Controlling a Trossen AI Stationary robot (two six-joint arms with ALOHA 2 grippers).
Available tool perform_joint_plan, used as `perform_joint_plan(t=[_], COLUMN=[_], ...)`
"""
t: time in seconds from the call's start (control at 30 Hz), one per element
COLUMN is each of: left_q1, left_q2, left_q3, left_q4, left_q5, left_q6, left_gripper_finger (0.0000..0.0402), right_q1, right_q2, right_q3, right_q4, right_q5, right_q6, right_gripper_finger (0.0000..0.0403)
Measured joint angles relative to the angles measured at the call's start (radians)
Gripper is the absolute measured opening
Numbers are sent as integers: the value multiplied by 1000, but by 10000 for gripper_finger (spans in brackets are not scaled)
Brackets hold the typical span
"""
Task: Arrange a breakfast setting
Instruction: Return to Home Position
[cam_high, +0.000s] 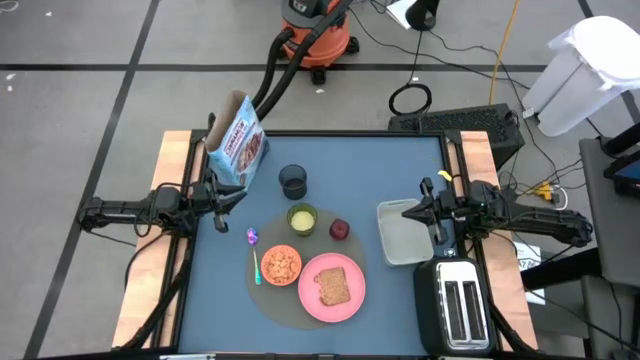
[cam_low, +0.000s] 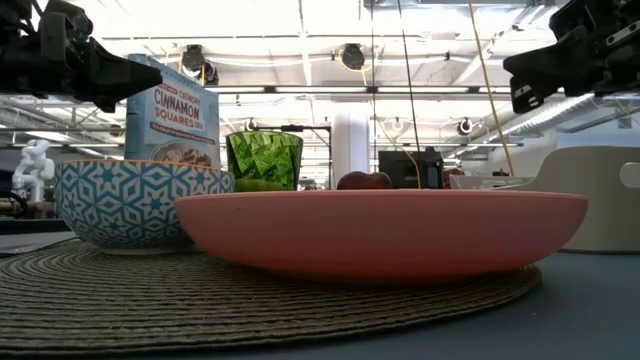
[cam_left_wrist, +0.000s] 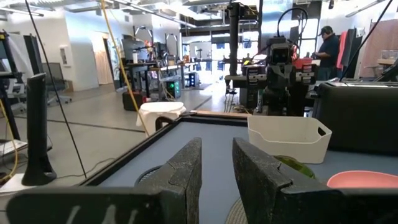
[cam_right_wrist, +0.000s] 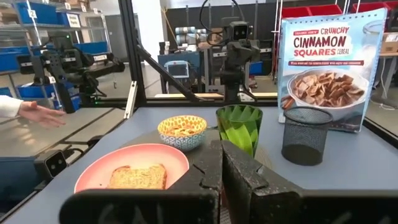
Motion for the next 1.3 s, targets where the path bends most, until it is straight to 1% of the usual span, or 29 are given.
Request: perform_joint_plan(t=[0.43, 0.6, 0.77, 1.07, 1.2, 1.3], left_q1=[0, 0, 0, 0, 0, 0], left_q2=[0, 0, 0, 0, 0, 0], left_q3=[0, 0, 0, 0, 0, 0], left_q4=[0, 0, 0, 0, 0, 0], left_q5=[0, 0, 0, 0, 0, 0], left_q6=[0, 0, 0, 0, 0, 0], left_gripper_finger=[97, 97, 97, 97, 97, 97], right_q1=[0, 0, 0, 0, 0, 0], right_q2=[-38, -40, -41, -40, -39, -39], right_q3=[0, -56, -112, -126, -127, -128], right_q4=[-50, -1, 114, 79, 54, 32], right_q5=[-1, -1, -1, 9, 35, 70], right_q6=[-10, 5, 27, 26, -62, -87], right_gripper_finger=[0, 0, 0, 0, 0, 0])
